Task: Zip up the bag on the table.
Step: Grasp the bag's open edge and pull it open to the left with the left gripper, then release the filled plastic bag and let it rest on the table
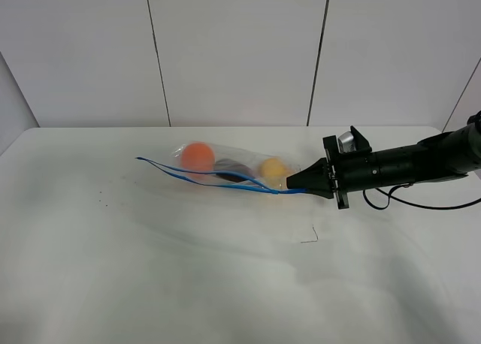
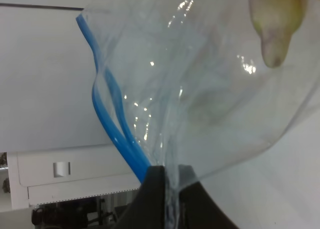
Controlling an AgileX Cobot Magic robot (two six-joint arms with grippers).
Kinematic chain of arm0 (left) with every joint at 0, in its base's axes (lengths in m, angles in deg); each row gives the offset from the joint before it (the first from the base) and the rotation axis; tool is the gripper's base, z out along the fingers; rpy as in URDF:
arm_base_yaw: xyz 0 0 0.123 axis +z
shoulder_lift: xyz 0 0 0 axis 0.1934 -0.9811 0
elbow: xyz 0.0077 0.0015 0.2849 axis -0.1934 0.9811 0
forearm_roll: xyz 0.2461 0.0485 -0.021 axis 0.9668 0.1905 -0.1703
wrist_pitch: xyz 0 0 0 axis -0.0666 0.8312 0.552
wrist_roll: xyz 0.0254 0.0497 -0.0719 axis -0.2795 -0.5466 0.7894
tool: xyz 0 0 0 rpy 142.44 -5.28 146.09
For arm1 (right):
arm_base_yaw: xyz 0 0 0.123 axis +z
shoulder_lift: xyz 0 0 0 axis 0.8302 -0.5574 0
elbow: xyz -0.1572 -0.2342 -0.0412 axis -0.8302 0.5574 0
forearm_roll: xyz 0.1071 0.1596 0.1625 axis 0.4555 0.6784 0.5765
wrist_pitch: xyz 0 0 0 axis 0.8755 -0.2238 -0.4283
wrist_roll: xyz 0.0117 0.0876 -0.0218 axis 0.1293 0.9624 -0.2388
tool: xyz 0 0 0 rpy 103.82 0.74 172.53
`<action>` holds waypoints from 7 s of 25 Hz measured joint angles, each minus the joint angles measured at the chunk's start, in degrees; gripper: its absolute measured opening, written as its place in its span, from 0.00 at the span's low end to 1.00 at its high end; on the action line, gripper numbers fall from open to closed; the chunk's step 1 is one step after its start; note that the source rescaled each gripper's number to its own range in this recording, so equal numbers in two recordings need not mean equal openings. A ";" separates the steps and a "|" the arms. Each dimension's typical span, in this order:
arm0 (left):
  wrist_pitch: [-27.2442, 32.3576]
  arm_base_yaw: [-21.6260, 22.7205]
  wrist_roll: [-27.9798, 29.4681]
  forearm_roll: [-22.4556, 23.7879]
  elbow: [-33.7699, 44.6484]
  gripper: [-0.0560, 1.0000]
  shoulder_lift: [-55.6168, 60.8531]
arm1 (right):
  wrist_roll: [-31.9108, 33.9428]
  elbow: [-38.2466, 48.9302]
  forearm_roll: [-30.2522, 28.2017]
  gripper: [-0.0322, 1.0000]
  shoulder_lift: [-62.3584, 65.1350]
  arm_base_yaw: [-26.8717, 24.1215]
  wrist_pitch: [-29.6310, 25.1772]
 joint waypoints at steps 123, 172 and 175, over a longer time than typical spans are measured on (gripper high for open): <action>-97.72 -34.33 -1.80 -20.01 9.61 0.05 -61.76 | 5.78 -0.05 4.55 0.03 0.00 0.00 0.03; -116.66 -13.62 38.15 -32.26 22.40 1.00 -60.82 | 7.97 -0.05 3.74 0.03 0.00 0.21 -0.53; -106.69 -9.14 41.10 -27.88 22.31 1.00 -56.95 | 7.95 -0.05 3.74 0.03 0.00 0.21 -0.53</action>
